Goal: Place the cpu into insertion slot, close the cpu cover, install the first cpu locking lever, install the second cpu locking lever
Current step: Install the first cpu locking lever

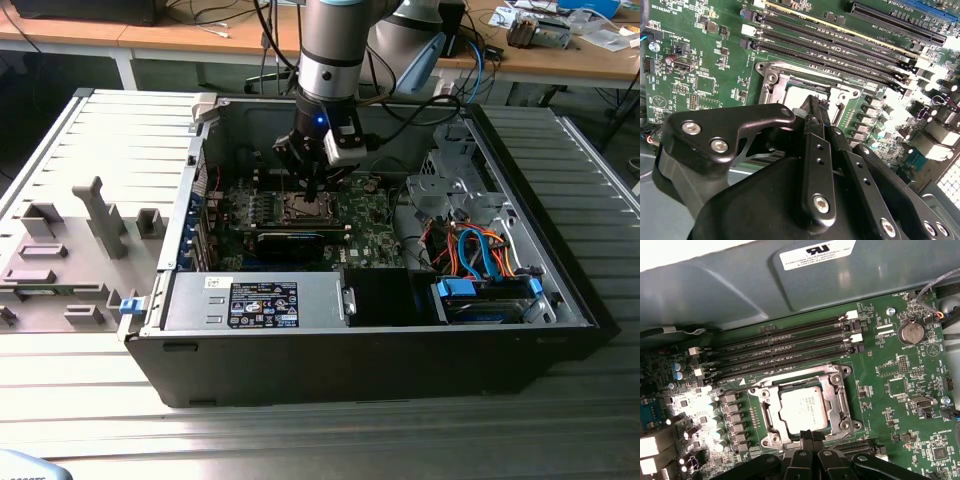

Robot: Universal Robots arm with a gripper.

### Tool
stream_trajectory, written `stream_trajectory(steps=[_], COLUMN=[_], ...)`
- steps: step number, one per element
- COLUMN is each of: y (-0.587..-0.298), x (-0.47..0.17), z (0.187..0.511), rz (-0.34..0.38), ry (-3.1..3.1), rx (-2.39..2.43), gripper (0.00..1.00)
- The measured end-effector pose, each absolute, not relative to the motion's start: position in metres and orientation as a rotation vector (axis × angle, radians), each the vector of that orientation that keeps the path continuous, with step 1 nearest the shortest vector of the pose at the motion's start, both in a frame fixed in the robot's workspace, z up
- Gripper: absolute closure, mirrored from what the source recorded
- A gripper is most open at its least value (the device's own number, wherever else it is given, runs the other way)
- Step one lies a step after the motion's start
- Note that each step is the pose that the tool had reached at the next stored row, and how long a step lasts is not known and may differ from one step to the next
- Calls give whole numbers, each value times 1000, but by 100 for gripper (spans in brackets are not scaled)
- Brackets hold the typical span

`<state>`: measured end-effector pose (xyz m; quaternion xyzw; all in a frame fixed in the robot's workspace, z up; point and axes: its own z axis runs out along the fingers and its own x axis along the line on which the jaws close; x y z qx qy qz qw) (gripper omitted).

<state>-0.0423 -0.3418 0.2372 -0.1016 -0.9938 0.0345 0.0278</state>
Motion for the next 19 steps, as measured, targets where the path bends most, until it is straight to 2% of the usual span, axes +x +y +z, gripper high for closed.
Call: stream_trajectory(steps=[19], y=[-342], x=[-42], z=[237], rz=[109], ry=[-3077], rx=[-230], gripper=[89])
